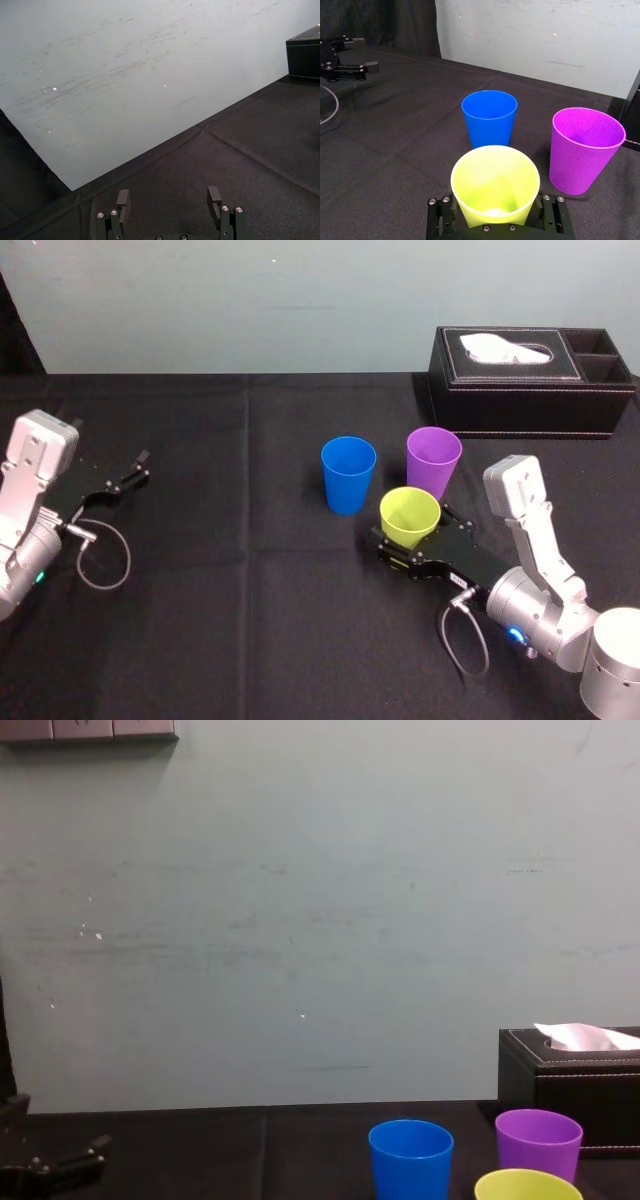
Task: Stack the three plastic cups sequentially using one hand.
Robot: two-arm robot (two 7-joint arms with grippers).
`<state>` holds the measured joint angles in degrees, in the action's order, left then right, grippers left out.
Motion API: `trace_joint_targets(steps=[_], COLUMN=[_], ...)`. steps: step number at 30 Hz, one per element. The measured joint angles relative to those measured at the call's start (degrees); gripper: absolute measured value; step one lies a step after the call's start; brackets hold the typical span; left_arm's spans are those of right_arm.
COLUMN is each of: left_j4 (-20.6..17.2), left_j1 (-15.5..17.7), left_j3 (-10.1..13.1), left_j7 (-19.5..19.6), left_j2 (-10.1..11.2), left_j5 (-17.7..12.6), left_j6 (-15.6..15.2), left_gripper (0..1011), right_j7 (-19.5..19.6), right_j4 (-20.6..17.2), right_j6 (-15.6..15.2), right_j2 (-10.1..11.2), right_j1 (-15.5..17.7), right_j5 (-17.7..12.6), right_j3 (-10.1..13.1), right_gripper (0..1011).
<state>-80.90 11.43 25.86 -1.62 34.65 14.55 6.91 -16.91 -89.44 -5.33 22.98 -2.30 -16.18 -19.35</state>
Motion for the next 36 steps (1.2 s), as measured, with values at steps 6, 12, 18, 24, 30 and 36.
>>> trace_joint_targets(steps=[6, 12, 18, 24, 30, 36], left_j4=[0.00, 0.00, 0.00, 0.00, 0.00, 0.00], left_j1=[0.00, 0.00, 0.00, 0.00, 0.00, 0.00], left_j3=[0.00, 0.00, 0.00, 0.00, 0.00, 0.00], left_j7=[0.00, 0.00, 0.00, 0.00, 0.00, 0.00], left_j2=[0.00, 0.00, 0.00, 0.00, 0.00, 0.00], left_j5=[0.00, 0.00, 0.00, 0.00, 0.00, 0.00], left_j6=[0.00, 0.00, 0.00, 0.00, 0.00, 0.00], left_gripper=[1011, 1011, 1012, 1011, 1011, 1011], right_j7=[0.02, -0.21, -1.25, -1.94, -1.76, -0.90], right_j4=[-0.03, -0.77, -4.04, -6.62, -8.11, -7.69], right_j6=[0.06, 0.18, -1.41, -4.90, -7.69, -9.99], right_j2=[0.03, 0.11, 0.50, 0.58, -0.20, -2.04], right_j1=[0.00, 0.32, 0.40, -0.93, -3.99, -8.36], right_j5=[-0.02, -0.04, -0.42, -1.06, -0.91, 0.15], right_j3=[-0.03, 0.44, 1.53, 1.65, 0.85, -0.79], right_gripper=[749, 734, 734, 735, 734, 734])
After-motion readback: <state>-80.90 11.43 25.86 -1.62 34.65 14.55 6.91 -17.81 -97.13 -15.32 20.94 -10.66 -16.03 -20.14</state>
